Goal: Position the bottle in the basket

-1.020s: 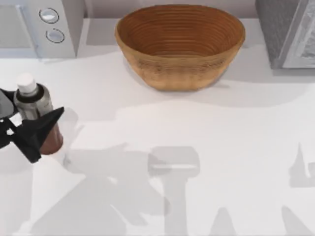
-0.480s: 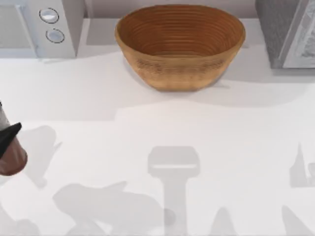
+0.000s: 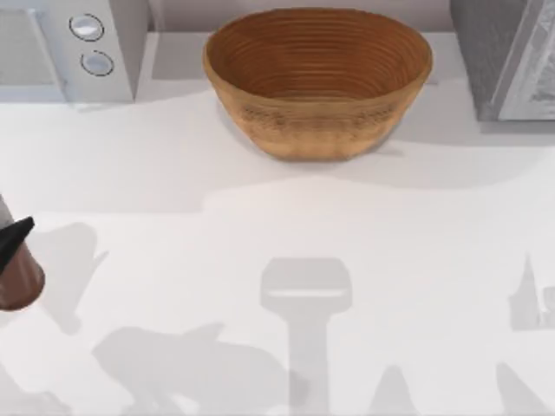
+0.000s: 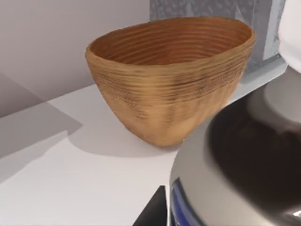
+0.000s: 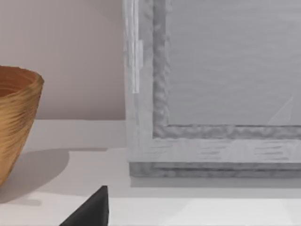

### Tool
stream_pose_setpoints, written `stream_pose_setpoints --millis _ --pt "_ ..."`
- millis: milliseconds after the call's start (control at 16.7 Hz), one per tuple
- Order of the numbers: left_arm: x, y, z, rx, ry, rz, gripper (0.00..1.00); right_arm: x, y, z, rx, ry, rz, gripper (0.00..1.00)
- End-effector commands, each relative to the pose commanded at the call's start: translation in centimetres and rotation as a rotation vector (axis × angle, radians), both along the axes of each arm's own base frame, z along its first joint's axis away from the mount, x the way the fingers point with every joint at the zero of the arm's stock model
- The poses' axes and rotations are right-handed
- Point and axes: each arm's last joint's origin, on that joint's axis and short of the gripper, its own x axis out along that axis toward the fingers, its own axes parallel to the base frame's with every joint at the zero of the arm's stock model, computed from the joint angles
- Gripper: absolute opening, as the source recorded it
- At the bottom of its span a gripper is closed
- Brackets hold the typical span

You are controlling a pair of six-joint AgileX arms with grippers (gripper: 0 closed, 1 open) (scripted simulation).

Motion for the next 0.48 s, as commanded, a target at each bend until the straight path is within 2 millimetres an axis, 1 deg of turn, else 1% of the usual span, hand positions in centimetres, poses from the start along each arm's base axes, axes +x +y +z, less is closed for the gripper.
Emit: stream_pose_setpoints --millis 120,240,360,480 --pt "1.2 0.0 0.8 0.014 0.008 0.015 0.0 0.0 0.0 0.0 0.0 0.0 0.0 1.0" --pt "3.4 -0.3 2.1 0.036 0.024 0.046 0.0 0.0 0.0 0.0 0.0 0.0 0.0 1.0" --pt "6.3 -1.0 3.6 0.064 0.049 0.094 0.0 0.0 0.0 0.0 0.0 0.0 0.0 1.0" --pt "9.9 -2.5 5.2 0.095 0.077 0.163 0.0 0.0 0.0 0.0 0.0 0.0 0.0 1.0"
